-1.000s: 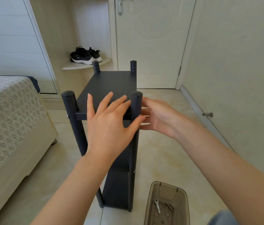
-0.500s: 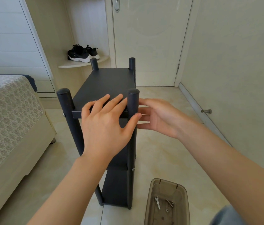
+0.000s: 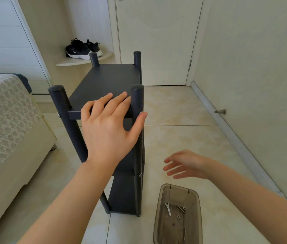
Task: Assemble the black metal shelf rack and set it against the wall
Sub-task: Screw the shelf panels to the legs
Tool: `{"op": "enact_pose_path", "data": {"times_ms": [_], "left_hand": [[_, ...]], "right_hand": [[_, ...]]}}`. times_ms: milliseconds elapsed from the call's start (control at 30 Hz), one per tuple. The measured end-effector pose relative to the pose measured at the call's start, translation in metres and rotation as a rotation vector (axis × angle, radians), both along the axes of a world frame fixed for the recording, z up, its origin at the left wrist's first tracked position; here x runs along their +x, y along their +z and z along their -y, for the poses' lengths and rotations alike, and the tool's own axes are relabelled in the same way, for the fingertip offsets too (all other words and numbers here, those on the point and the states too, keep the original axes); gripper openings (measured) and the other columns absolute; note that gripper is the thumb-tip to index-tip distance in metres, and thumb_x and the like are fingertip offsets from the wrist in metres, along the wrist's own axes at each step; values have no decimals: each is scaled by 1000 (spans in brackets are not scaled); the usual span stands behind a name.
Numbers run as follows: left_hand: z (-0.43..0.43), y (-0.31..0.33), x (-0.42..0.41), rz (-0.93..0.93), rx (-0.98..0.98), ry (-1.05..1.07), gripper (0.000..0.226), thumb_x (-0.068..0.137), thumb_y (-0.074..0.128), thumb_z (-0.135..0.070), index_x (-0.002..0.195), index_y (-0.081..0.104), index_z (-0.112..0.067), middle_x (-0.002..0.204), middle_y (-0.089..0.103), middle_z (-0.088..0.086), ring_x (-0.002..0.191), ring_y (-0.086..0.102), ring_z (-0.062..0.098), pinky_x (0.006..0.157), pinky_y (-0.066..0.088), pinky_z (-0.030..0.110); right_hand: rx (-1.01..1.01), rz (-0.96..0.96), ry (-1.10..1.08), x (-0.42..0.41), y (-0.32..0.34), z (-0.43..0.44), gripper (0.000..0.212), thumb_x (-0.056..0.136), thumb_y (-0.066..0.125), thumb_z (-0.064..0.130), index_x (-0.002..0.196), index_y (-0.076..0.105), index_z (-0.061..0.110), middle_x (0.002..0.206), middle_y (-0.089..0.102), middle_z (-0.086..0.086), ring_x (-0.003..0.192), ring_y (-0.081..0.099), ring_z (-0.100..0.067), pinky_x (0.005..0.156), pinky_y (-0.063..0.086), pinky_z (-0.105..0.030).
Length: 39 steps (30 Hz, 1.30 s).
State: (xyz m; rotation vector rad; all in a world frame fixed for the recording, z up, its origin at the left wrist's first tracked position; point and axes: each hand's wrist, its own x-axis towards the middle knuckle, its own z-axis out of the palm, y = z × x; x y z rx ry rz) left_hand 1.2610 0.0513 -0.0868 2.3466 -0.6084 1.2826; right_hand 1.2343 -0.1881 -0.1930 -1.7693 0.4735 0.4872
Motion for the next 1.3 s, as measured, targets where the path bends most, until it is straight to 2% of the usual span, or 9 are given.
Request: {"op": "enact_pose_path", "data": {"times_ms": [167,267,367,433,533,600,800,1000,1300], "left_hand": [[1,-4,-1,37,-18,7,50,100,48,-57,115,75,-16,121,72,-2,124,60,24,105,33,41],[2,-3,3,70,-31,-7,52,101,46,-58,113,75,-16,120,72,-2,122,61,24,105,33,41],[3,-3,8,108,-25,-7,53,101,44,-59,109,75,-16,117,73,-4,119,62,24,102,34,42],[4,-6,9,130,-17,-2,53,101,44,-59,106,75,-16,115,73,-4,115,62,25,100,35,44],[6,-9,10,159,-16,4,53,101,44,-58,103,75,-15,111,73,-4,110,63,26,97,37,44],[8,-10,11,175,-21,13,52,101,44,-57,101,75,-15,108,73,-4,107,64,26,96,37,45],[15,-15,12,201,-33,27,51,101,46,-54,94,75,-13,103,73,-4,102,63,28,94,37,45],[16,-15,14,208,-37,14,51,102,44,-54,90,73,-13,98,71,-4,97,61,28,93,35,41],[19,-18,12,186,-32,13,48,101,46,-52,89,72,-13,96,70,-5,94,59,27,90,35,44]], "right_hand": [[-71,-195,-120,-24,-92,8,19,98,56,13,107,63,-3,91,73,-16,80,70,-29,78,58,-39],[-120,-273,-166,-36,-142,7,14,97,53,6,90,58,-6,72,60,-16,56,55,-26,54,45,-32],[-168,-279,-170,-40,-183,6,27,95,56,5,69,53,1,59,50,-11,48,45,-19,50,35,-27],[-309,-276,-91,-39,-206,3,25,95,57,12,72,57,4,69,57,-12,61,55,-23,55,41,-27],[-576,-299,112,-39,-228,-2,18,101,50,24,97,58,9,99,62,-10,96,64,-27,70,44,-26],[-707,-287,219,-41,-240,-4,20,102,43,17,113,57,9,116,64,-9,108,63,-26,79,47,-26],[-968,-261,422,-50,-262,-10,29,99,42,11,123,56,20,129,58,-4,118,56,-24,94,50,-35],[-976,-183,441,-41,-273,-2,26,100,38,12,113,59,20,125,60,-4,111,59,-22,87,49,-31],[-1088,-65,476,4,-267,48,23,98,40,8,109,59,17,123,60,-8,118,52,-25,95,45,-32]]}}
